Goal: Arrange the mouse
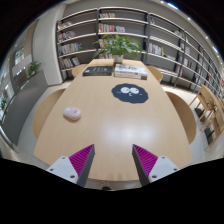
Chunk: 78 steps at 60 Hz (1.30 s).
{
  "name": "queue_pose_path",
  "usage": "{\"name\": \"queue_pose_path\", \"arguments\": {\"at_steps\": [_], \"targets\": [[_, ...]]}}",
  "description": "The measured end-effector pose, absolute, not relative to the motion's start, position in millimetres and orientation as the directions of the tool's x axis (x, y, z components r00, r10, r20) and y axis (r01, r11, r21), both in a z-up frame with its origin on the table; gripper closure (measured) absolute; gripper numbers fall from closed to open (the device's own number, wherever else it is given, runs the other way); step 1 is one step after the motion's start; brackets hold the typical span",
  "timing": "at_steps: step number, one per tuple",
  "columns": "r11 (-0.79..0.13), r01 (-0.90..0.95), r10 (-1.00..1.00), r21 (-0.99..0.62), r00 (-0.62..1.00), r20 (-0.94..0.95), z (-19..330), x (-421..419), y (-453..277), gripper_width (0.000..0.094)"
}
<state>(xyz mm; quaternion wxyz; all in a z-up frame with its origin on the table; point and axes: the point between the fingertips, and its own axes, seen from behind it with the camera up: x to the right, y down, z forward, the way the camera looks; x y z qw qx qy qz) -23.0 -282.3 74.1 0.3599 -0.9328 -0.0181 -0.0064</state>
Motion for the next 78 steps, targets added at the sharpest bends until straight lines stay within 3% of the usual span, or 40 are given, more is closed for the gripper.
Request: {"name": "queue_pose_path", "arguments": {"at_steps": [2,5,7,20,51,57,62,78], "targets": [[-0.760,0.050,0.051,-0.648,0.999,0.017,82.5,-24.7,-287.7,0.0184],[-0.775,0.070,0.081,-0.628,0.997,0.011,67.6,-45.7,-285.4,0.0184],[-0.776,0.080,0.094,-0.625,0.996,0.010,39.0,-79.5,-278.5,0.0183],[-0.796,0.109,0.158,-0.595,0.987,-0.030,0.7,-167.0,-230.9,0.0168],[-0.796,0.028,0.029,-0.604,1.000,0.008,-18.6,-183.9,-65.8,0.0179],[-0.795,0.006,0.006,-0.607,1.000,0.002,-18.9,-180.6,-53.0,0.0256],[-0.798,0.001,0.000,-0.603,1.000,0.002,-18.9,-179.3,-49.2,0.0430],[-0.821,-0.010,0.003,-0.570,1.000,-0.022,-20.9,-179.4,-53.7,0.0599]]}}
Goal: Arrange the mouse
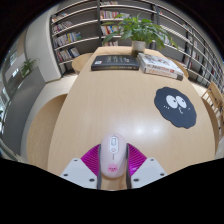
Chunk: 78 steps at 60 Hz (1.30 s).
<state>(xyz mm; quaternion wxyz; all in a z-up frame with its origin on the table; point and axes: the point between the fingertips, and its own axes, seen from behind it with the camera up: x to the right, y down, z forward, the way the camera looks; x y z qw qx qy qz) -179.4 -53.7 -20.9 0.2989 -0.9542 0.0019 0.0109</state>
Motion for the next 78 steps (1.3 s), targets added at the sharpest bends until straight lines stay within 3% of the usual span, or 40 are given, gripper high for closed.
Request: {"name": "queue_pose_path", "arguments": {"at_steps": [6,9,24,30,34,41,53,61,67,78], "targets": [[-0.840,0.064,0.068,-0.539,0.998,0.012,-16.5,-177.9,-59.1,0.0601],[-0.830,0.081,0.093,-0.553,0.996,0.006,2.8,-177.5,-54.6,0.0600],[-0.540,0.113,0.073,-0.834,0.993,0.087,223.9,-101.0,64.2,0.0601],[-0.473,0.128,0.044,-0.872,0.992,0.122,272.7,-46.3,106.7,0.0602],[-0.454,0.112,0.016,-0.884,0.993,0.117,280.6,-9.1,125.5,0.0602],[-0.501,0.081,-0.027,-0.862,0.994,0.109,244.1,53.5,136.5,0.0604],[-0.699,0.033,-0.011,-0.715,0.998,0.057,90.5,88.7,125.1,0.0602],[-0.780,0.035,0.010,-0.625,0.999,0.044,17.8,82.3,99.7,0.0601],[-0.805,0.029,0.007,-0.592,0.999,0.039,-13.0,81.1,88.2,0.0567],[-0.792,-0.027,-0.031,-0.610,1.000,-0.004,-13.6,83.9,90.2,0.0426]]}}
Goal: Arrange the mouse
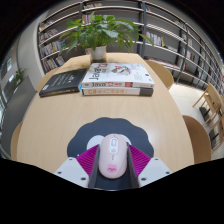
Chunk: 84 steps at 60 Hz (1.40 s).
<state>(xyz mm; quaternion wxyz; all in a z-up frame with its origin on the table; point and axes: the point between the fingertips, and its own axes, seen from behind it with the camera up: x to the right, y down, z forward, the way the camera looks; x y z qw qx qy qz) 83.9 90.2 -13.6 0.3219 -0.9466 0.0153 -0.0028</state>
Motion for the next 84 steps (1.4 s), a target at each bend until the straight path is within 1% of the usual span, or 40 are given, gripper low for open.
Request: {"name": "queue_pose_path", "arguments": {"at_steps": [1,4,6,9,16,21,27,31,37,45,46,51,57,70,84], "targets": [[-0.795,-0.029,-0.036,-0.606,0.999,-0.002,-13.5,85.0,89.4,0.0377],[-0.812,-0.029,-0.042,-0.582,0.999,0.009,-11.7,87.0,82.6,0.0187],[-0.815,-0.032,-0.043,-0.579,0.999,0.006,-4.7,85.2,80.4,0.0152],[-0.791,-0.036,-0.039,-0.611,0.999,-0.008,16.0,79.4,84.4,0.0150],[-0.734,-0.015,-0.029,-0.679,1.000,0.008,77.9,67.1,77.9,0.0158],[-0.693,-0.007,-0.026,-0.721,1.000,0.015,127.8,54.0,61.4,0.0157],[-0.646,-0.021,-0.032,-0.763,0.999,0.000,177.8,35.8,27.4,0.0159],[-0.632,-0.020,-0.033,-0.775,0.999,0.001,200.1,24.7,3.9,0.0158],[-0.618,-0.006,-0.035,-0.786,0.999,0.020,221.3,10.9,-43.1,0.0157],[-0.613,-0.008,-0.055,-0.790,0.998,0.032,235.3,-2.4,-98.1,0.0148],[-0.611,-0.011,-0.058,-0.792,0.998,0.032,230.8,-4.6,-105.3,0.0148],[-0.612,-0.024,-0.079,-0.791,0.996,0.031,236.5,-8.8,-133.2,0.0148],[-0.620,-0.018,-0.077,-0.785,0.996,0.038,234.0,-16.7,-160.4,0.0146],[-0.614,-0.001,-0.053,-0.789,0.998,0.040,235.0,-33.6,-192.6,0.0147],[-0.616,-0.002,-0.047,-0.788,0.998,0.035,231.9,-41.3,-202.9,0.0148]]}}
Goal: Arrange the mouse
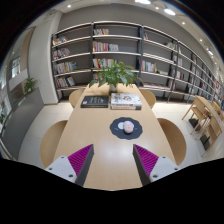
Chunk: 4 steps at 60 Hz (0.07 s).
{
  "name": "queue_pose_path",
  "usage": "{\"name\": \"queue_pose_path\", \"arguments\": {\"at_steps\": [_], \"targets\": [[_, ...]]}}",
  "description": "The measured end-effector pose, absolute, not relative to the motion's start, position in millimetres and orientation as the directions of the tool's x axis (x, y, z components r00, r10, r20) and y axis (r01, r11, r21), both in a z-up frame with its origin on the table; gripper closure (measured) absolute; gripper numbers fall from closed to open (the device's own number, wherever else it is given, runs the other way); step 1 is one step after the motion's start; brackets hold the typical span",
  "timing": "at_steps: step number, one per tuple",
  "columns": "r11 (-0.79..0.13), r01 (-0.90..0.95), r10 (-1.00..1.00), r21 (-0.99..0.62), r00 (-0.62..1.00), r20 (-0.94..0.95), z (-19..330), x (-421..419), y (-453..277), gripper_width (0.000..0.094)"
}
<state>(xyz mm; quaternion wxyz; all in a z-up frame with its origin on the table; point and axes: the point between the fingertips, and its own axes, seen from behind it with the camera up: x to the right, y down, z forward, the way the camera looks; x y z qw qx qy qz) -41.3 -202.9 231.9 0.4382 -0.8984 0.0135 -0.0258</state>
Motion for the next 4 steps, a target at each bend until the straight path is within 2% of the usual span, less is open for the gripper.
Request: {"name": "queue_pose_path", "arguments": {"at_steps": [4], "targets": [[-0.617,0.000,-0.049,-0.787,0.998,0.039,230.5,-39.9,-203.2,0.0150]]}}
